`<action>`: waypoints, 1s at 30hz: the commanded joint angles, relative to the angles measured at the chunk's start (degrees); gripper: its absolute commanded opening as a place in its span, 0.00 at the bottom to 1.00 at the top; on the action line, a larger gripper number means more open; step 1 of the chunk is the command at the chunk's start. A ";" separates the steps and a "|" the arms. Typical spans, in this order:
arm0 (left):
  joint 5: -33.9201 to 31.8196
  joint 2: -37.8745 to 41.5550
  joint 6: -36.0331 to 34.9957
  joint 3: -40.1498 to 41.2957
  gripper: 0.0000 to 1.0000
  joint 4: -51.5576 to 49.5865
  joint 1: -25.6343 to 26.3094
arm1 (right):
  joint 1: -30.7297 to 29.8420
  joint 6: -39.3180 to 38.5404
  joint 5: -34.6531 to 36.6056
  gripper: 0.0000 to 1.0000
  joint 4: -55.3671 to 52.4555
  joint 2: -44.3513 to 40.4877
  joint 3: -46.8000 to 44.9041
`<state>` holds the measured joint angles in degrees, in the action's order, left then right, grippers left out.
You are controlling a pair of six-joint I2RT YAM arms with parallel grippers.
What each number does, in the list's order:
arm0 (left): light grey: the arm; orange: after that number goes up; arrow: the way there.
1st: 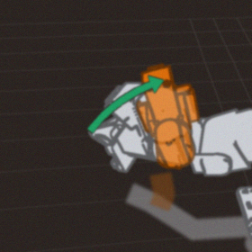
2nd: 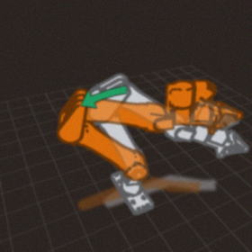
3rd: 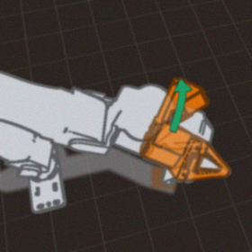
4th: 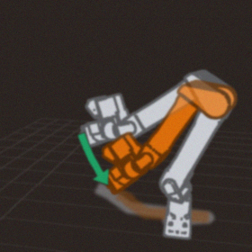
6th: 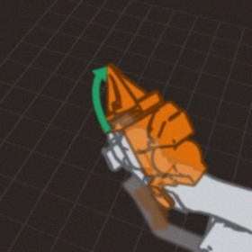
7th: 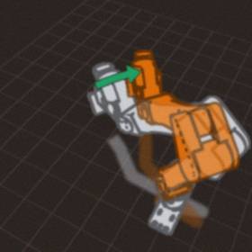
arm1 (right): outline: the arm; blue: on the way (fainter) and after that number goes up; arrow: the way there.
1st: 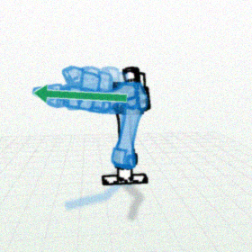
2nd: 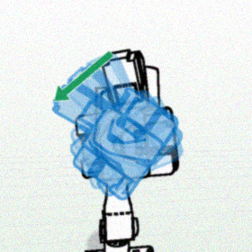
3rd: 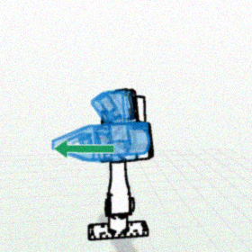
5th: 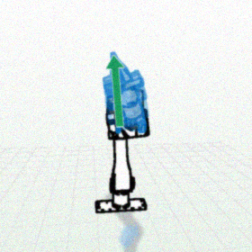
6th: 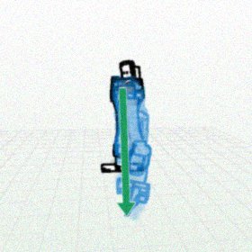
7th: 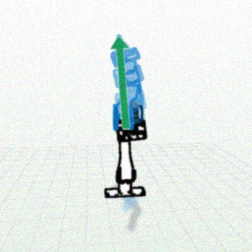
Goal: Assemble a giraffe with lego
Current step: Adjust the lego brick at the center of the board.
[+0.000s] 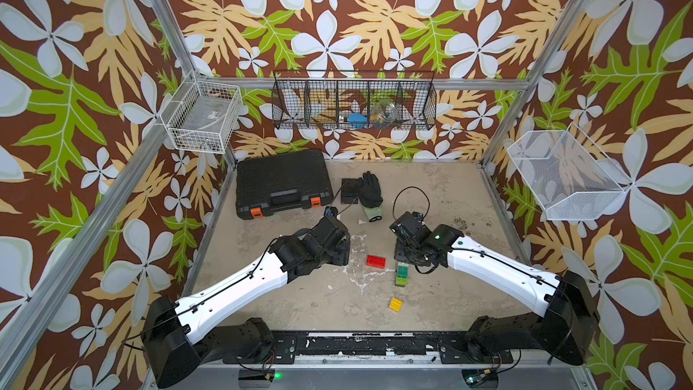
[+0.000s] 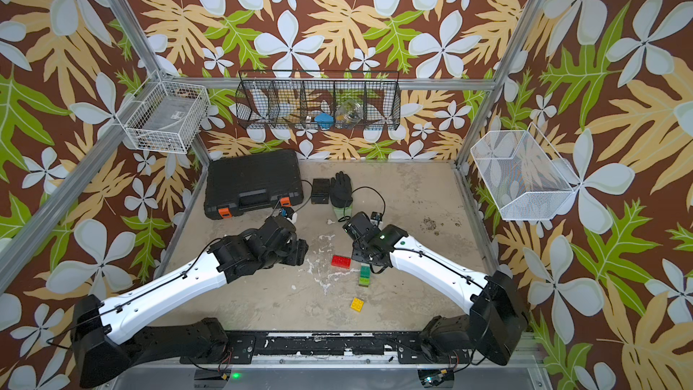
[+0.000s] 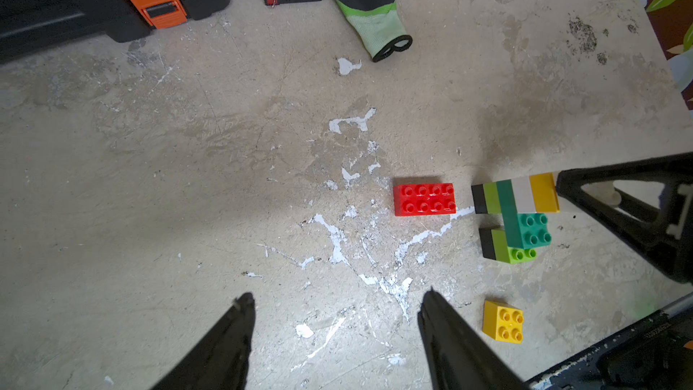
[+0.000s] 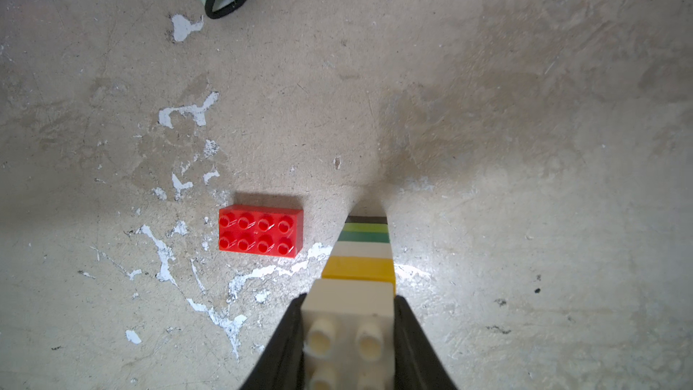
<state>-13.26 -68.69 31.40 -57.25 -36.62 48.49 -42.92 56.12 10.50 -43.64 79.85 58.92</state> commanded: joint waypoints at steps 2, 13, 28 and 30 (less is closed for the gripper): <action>-0.37 -0.35 -1.40 -0.38 0.73 0.93 -0.13 | 0.00 -0.37 -1.14 0.13 -2.94 0.70 -1.22; -0.37 -1.17 -2.20 -0.80 0.73 2.04 -0.12 | 0.30 -0.19 -6.01 0.13 0.75 -0.61 -6.49; -1.20 0.35 -1.71 -0.03 0.73 0.68 -0.06 | 1.08 -27.41 -8.99 0.13 -2.86 5.12 -1.17; -1.18 0.53 -1.39 0.17 0.73 0.50 -0.06 | 1.10 -30.61 -10.27 0.15 -2.32 4.52 -1.57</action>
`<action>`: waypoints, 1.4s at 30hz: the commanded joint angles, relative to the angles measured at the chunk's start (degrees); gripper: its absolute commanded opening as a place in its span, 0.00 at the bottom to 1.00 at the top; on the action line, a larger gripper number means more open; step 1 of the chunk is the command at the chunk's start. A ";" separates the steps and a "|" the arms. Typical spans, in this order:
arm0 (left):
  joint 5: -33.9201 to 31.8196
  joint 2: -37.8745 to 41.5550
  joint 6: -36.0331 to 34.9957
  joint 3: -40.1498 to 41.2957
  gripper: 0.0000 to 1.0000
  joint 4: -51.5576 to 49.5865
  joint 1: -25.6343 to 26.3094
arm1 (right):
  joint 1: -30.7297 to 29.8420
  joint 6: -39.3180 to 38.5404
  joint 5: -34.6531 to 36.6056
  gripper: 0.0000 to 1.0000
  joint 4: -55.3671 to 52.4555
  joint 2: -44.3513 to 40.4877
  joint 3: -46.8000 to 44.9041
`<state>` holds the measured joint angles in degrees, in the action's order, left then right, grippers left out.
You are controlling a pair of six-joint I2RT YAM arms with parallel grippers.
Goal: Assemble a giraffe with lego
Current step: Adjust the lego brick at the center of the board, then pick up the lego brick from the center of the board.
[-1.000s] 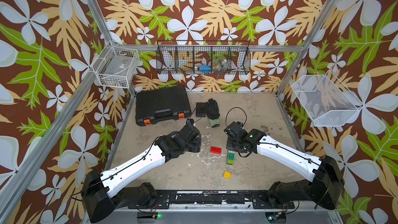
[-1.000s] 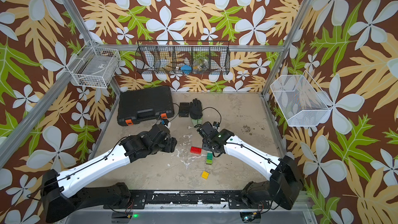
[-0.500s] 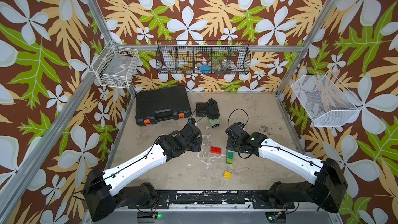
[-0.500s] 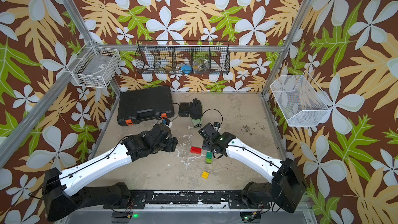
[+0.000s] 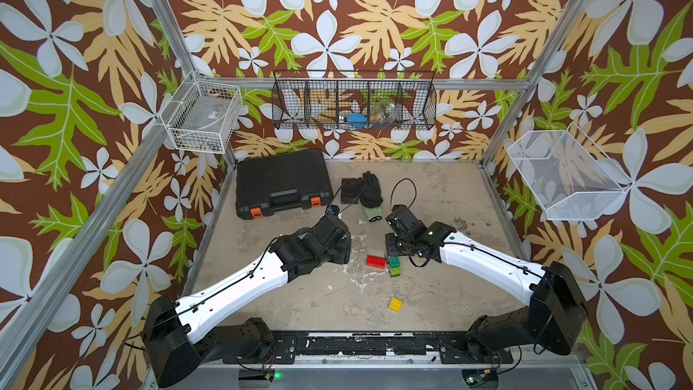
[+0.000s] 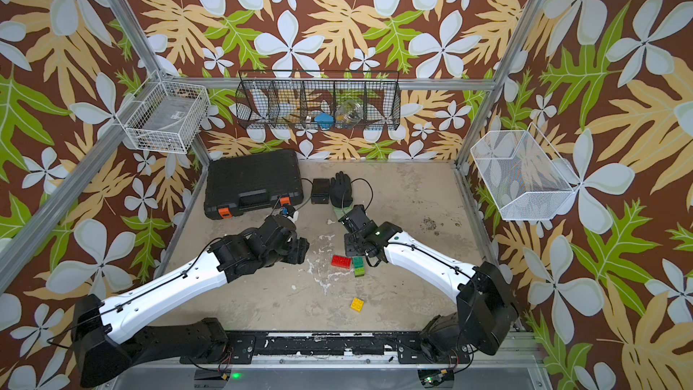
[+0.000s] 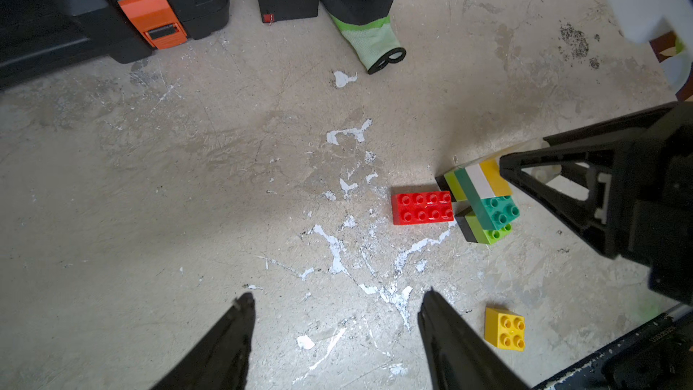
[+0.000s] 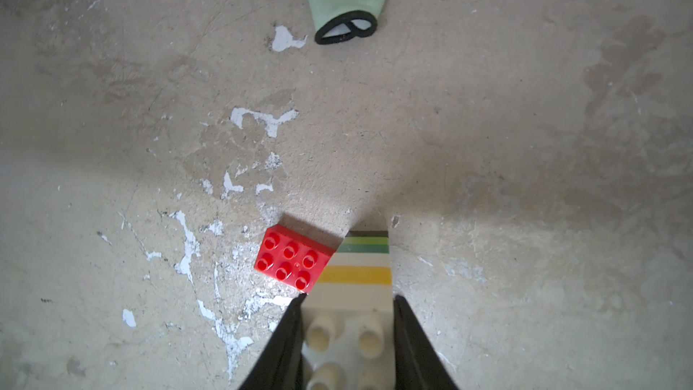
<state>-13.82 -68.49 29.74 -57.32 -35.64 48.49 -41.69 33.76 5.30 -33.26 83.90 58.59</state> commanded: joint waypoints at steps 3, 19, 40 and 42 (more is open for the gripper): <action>-0.59 0.55 0.70 0.51 0.73 -0.74 -0.07 | -0.20 -12.38 -6.52 0.18 -11.37 -1.56 -2.04; -0.78 -0.32 3.13 0.05 0.73 -1.43 -0.06 | -0.15 -18.95 -5.66 0.72 -7.27 -6.41 -2.08; 0.44 0.43 1.03 1.54 0.73 0.29 -0.14 | -23.22 51.12 7.09 0.98 -20.42 -28.33 -11.94; 1.03 1.00 0.31 2.16 0.73 0.48 -0.06 | -26.74 52.35 7.78 0.99 -19.78 -22.85 -10.28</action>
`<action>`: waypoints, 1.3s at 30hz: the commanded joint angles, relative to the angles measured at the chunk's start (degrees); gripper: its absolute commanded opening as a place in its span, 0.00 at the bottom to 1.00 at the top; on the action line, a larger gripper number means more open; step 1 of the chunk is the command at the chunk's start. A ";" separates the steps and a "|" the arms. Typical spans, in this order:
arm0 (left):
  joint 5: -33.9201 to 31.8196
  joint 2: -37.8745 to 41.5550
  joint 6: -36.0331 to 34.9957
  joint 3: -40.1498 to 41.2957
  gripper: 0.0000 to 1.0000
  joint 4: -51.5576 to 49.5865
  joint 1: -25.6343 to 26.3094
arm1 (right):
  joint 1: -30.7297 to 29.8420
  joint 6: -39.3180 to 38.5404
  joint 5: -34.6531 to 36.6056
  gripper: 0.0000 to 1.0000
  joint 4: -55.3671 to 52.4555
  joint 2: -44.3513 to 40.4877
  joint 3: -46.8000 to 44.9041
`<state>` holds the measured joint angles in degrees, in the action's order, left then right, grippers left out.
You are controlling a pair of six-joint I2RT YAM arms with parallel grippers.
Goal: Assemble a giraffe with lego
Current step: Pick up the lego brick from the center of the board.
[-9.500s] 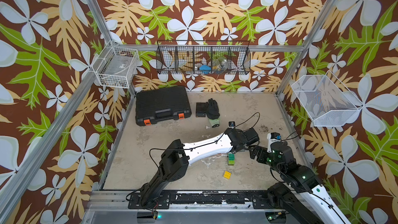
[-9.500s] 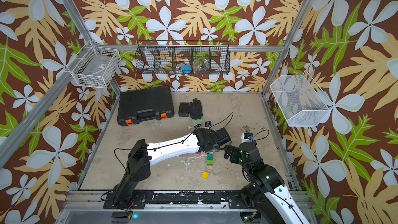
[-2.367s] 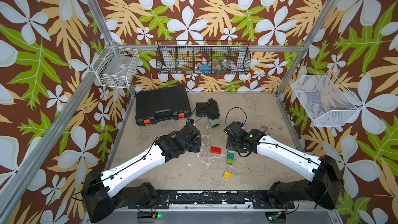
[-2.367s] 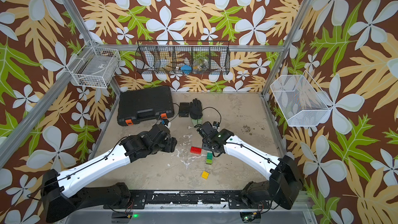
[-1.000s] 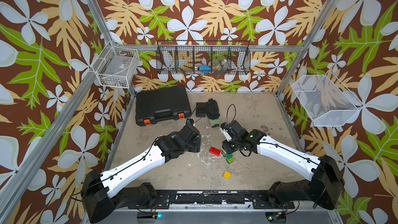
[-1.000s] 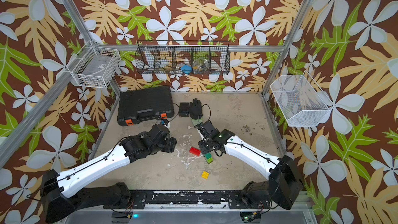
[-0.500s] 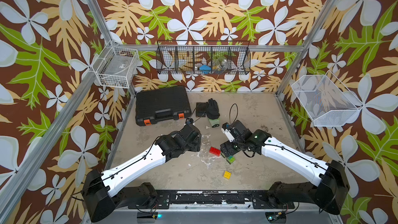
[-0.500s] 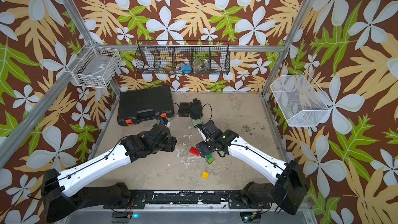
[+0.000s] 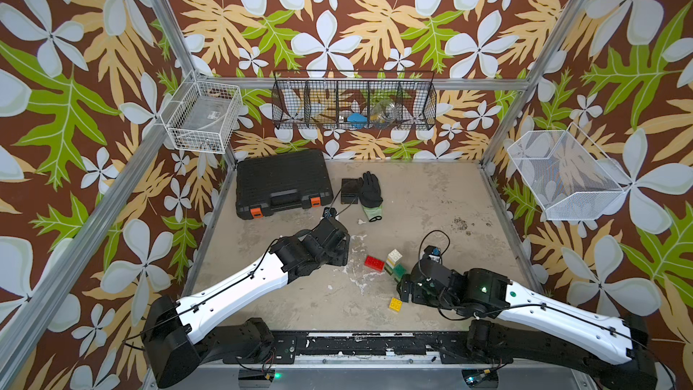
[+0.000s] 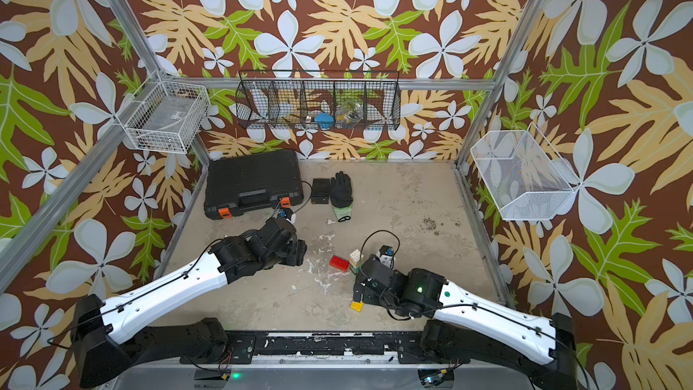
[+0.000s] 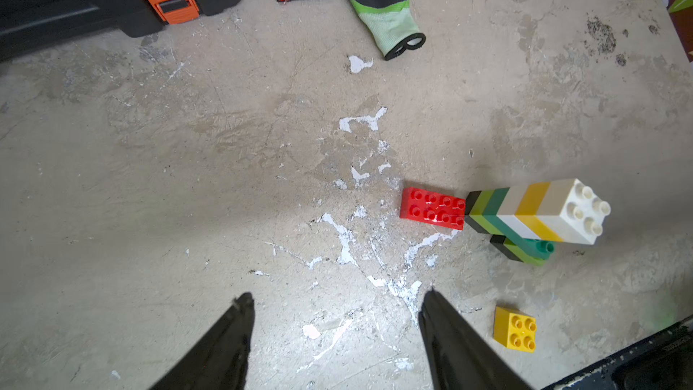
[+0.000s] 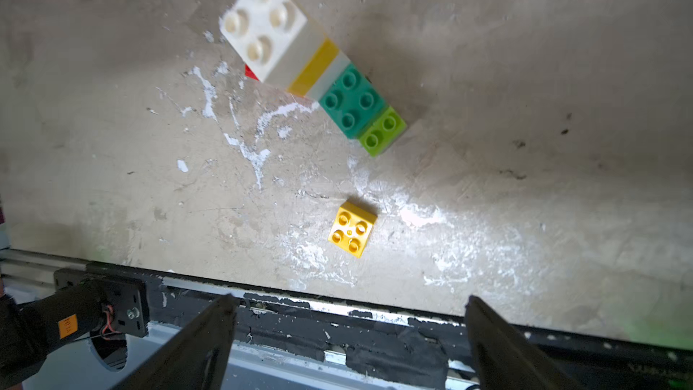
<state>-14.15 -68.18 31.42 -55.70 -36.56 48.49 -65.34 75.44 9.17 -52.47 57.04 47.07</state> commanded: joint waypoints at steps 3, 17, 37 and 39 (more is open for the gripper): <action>1.60 2.26 -2.23 1.41 0.73 1.25 -0.13 | -5.66 11.98 3.51 1.00 2.67 11.43 2.32; 1.44 7.84 -6.62 0.93 0.73 -2.41 -0.11 | -7.08 22.23 4.50 0.94 16.74 18.83 -5.88; 1.58 8.11 -7.52 0.95 0.74 -2.75 -0.12 | -7.01 21.42 4.87 0.52 21.53 19.23 -12.35; 1.65 7.98 -7.34 1.12 0.73 -2.64 -0.07 | -6.78 20.95 4.89 0.51 21.84 18.95 -12.85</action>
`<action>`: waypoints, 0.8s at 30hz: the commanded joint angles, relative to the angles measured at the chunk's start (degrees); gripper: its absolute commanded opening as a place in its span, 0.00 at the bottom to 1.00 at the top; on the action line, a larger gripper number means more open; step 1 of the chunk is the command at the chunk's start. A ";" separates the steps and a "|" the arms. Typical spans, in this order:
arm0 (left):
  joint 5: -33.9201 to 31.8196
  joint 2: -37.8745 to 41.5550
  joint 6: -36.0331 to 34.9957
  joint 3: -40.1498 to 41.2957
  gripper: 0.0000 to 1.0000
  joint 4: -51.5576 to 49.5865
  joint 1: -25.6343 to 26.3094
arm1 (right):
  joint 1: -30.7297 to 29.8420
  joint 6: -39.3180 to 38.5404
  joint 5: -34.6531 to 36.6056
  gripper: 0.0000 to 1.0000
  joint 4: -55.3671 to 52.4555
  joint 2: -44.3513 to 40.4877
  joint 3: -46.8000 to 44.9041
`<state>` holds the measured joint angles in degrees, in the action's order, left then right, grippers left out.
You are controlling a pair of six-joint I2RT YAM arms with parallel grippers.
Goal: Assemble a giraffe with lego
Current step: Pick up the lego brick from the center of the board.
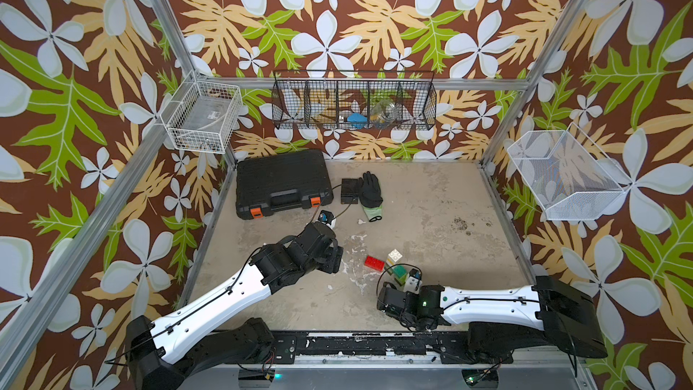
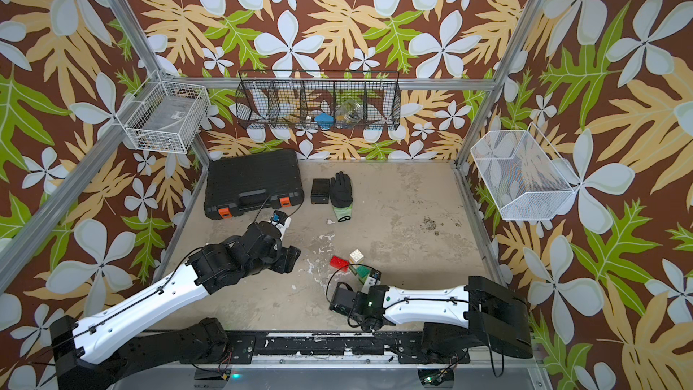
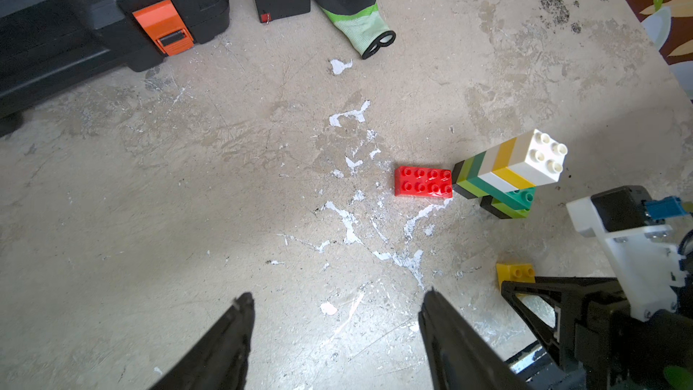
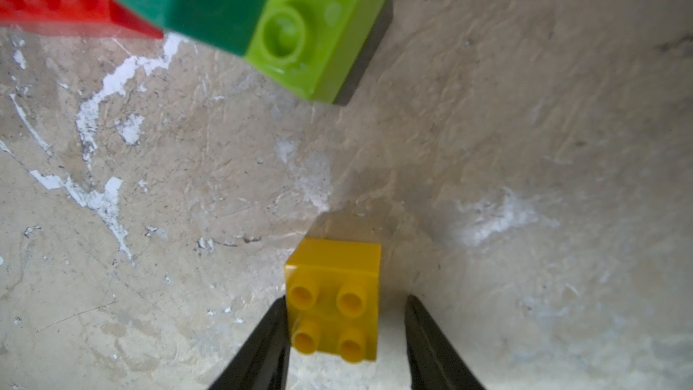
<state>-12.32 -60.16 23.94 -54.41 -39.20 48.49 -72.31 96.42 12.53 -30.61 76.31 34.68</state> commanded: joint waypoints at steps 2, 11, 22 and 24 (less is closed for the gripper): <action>0.08 -0.04 0.48 0.08 0.73 0.24 -0.11 | 0.33 -1.01 1.70 0.50 -0.01 -0.38 -0.57; 1.03 -0.06 2.22 1.32 0.73 0.94 -0.08 | 0.66 -7.30 2.85 0.49 -0.86 1.56 0.83; 1.05 -0.73 3.78 1.27 0.73 1.20 -0.09 | 0.77 -10.35 3.30 0.21 -2.02 -0.61 -0.50; 1.06 -0.99 3.99 1.18 0.73 1.29 -0.12 | 0.66 -11.87 2.94 0.17 -3.11 -1.46 0.08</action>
<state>-11.55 -60.88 27.16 -53.08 -38.85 48.49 -71.57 86.63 14.90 -31.48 75.66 34.26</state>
